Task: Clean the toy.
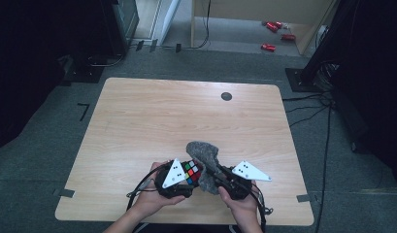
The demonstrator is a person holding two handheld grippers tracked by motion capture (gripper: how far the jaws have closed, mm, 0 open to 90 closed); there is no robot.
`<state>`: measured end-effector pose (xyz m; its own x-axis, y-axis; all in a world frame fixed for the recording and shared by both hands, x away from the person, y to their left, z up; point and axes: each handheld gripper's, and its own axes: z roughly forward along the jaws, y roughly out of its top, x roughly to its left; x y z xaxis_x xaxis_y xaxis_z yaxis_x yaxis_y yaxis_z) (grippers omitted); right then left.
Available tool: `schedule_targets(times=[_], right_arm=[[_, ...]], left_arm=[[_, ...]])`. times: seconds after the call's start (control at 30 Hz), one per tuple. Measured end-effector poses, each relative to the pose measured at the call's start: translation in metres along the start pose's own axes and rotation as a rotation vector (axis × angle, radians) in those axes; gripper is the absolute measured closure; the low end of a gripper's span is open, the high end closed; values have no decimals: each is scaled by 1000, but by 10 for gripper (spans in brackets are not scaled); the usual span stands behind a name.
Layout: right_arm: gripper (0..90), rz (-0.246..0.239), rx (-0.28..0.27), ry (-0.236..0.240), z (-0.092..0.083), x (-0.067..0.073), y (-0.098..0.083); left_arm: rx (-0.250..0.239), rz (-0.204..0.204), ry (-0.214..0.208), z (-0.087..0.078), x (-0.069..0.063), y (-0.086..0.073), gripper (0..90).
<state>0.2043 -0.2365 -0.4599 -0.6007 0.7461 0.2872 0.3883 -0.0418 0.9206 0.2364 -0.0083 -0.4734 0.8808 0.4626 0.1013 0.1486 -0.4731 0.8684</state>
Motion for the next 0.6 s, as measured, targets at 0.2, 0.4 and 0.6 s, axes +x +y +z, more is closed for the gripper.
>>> schedule_targets(times=[0.2, 0.4, 0.6], right_arm=[[748, -9, 68, -48, 14, -3, 8], [751, 0, 129, -20, 40, 0, 21], [757, -5, 41, -22, 40, -1, -3]], left_arm=[[-60, -85, -3, 2, 12, -16, 348], [-58, -100, 61, -3, 23, -22, 349], [-12, -46, 72, 0, 21, -27, 348]])
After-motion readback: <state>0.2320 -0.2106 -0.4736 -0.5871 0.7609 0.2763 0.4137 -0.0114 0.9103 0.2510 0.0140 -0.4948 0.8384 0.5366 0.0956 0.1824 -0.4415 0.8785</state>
